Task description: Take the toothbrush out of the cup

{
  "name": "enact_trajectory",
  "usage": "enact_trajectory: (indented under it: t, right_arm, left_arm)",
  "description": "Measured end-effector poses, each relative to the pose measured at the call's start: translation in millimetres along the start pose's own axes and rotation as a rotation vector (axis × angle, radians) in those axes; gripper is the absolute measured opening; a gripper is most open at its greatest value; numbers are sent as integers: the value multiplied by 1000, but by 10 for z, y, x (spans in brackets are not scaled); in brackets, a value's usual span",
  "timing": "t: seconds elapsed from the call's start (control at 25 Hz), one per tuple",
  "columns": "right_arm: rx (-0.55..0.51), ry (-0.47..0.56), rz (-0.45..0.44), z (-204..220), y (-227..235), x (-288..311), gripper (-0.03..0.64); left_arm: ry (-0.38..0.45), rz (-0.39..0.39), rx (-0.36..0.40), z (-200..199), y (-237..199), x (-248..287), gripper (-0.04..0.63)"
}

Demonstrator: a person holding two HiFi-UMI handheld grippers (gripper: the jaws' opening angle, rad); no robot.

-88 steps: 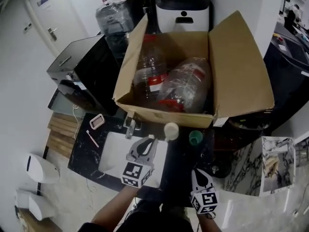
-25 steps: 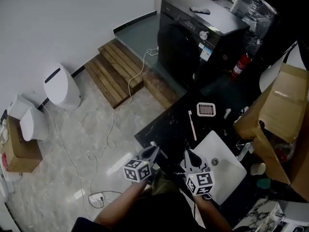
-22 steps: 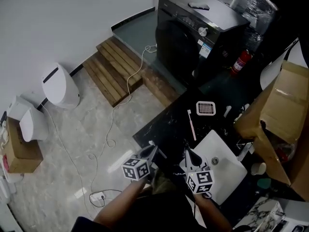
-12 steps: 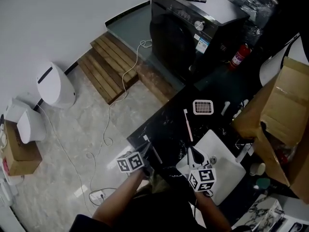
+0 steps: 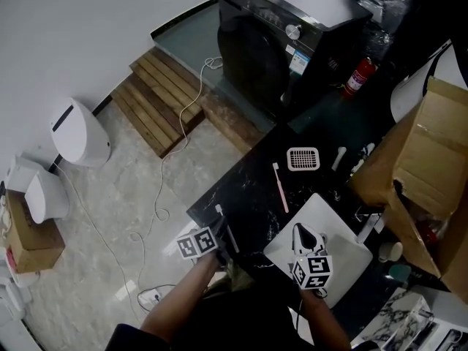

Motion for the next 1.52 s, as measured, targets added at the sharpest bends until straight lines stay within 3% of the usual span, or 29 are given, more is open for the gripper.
enact_trajectory:
  t: [0.68, 0.88, 1.04, 1.16, 1.28, 1.52]
  right_arm:
    - [-14, 29, 14, -64, -44, -144, 12]
    - [-12, 58, 17, -162, -90, -259, 12]
    - [55, 99, 10, -271, -199, -461, 12]
    - [59, 143, 12, -360, -347, -687, 12]
    - [53, 178, 8, -375, -530, -981, 12]
    - [22, 212, 43, -238, -916, -1702, 12]
  left_arm:
    - [7, -30, 38, 16, 18, 0, 74]
    - [28, -13, 98, -28, 128, -137, 76]
    - [77, 37, 205, -127, 371, -443, 77]
    - [142, 180, 308, -183, 788, -800, 75]
    - [227, 280, 471, -188, 1237, -1264, 52]
    - [427, 350, 752, -109, 1872, -2194, 26]
Point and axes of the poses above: the fingertips, and each gripper's own axes: x forward along the fingers, y to its right, z out of its underside, the point moved 1 cm from there along -x, backward along the fingers, and after that the axes turned 9 degrees about x, right-handed, at the moved point
